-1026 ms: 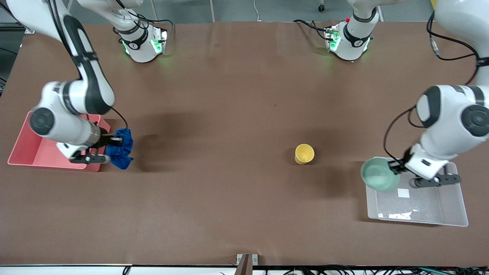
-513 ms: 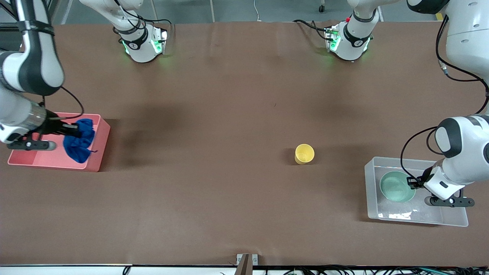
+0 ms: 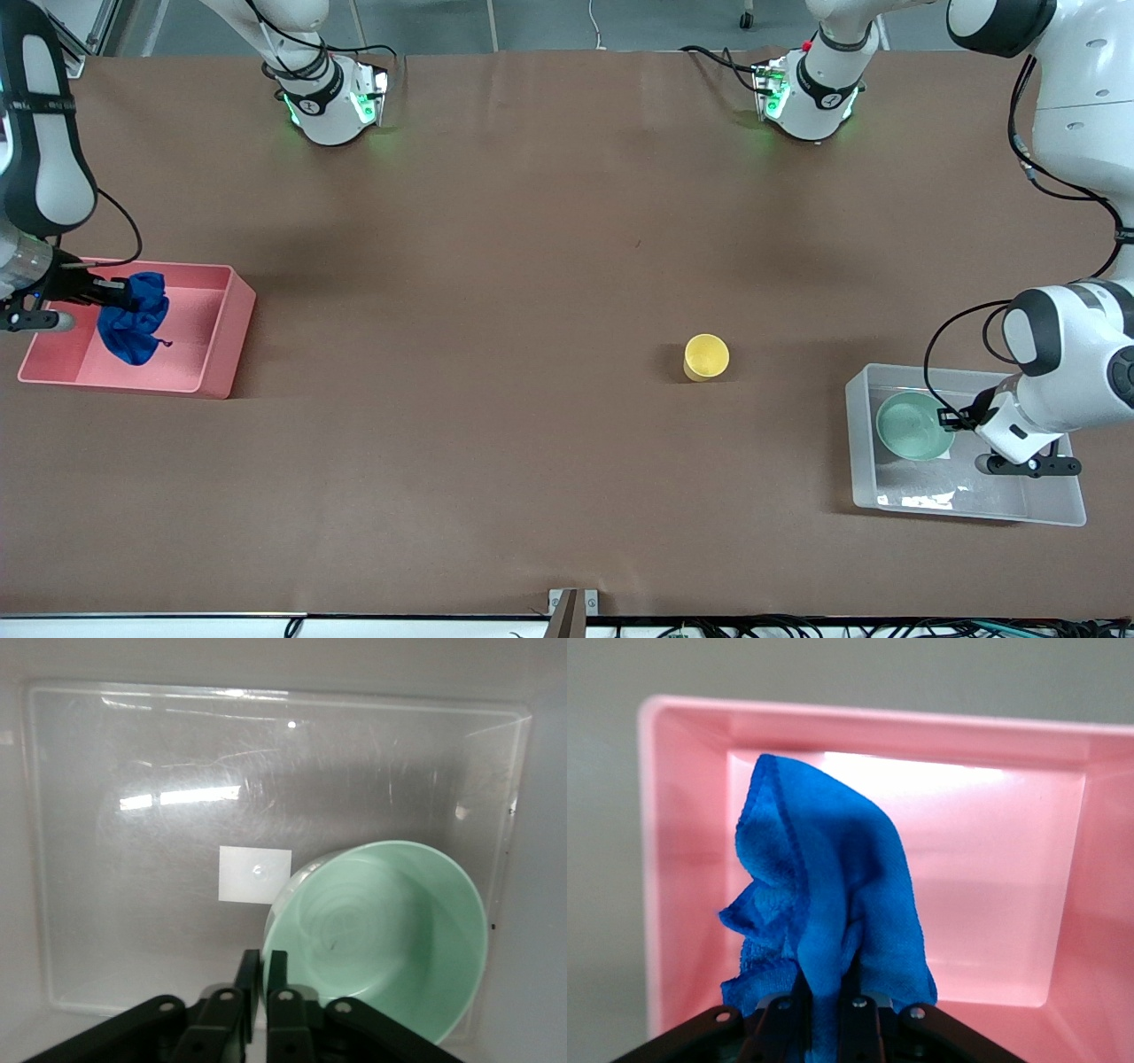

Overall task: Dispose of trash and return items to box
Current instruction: 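Release the cloth in the pink bin and open the left gripper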

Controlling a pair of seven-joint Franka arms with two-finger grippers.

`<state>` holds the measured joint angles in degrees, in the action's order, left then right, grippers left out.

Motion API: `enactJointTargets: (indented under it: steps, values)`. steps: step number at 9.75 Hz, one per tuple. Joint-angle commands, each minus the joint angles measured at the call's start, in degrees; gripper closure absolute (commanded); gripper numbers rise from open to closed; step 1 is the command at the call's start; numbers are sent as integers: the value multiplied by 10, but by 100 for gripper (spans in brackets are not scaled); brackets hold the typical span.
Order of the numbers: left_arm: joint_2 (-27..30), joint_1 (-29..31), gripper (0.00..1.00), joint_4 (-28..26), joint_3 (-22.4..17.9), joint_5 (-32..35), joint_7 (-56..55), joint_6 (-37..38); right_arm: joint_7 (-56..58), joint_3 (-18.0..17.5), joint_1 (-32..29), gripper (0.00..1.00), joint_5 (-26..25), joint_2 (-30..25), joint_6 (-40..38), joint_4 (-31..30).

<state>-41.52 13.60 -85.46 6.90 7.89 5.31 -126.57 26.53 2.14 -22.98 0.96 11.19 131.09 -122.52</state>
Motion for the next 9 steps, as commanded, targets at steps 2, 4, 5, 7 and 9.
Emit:
enactJointTargets:
  steps: [2,4,5,7,9]
  values:
    - [-2,4,0,37,7,14,12,5,12,-11,-15,70,-3,44,38,-8]
    - [38,-21,0,43,9,7,2,27,5,-11,-15,0,-2,61,50,-4]
    - [60,-43,0,35,9,6,-26,36,5,-11,-11,0,-2,61,47,-3]
    - [94,-68,0,26,41,7,-120,110,0,-13,-7,0,-2,56,46,2]
    - [118,-67,0,-25,100,14,-230,126,-4,-13,15,0,-2,32,33,11]
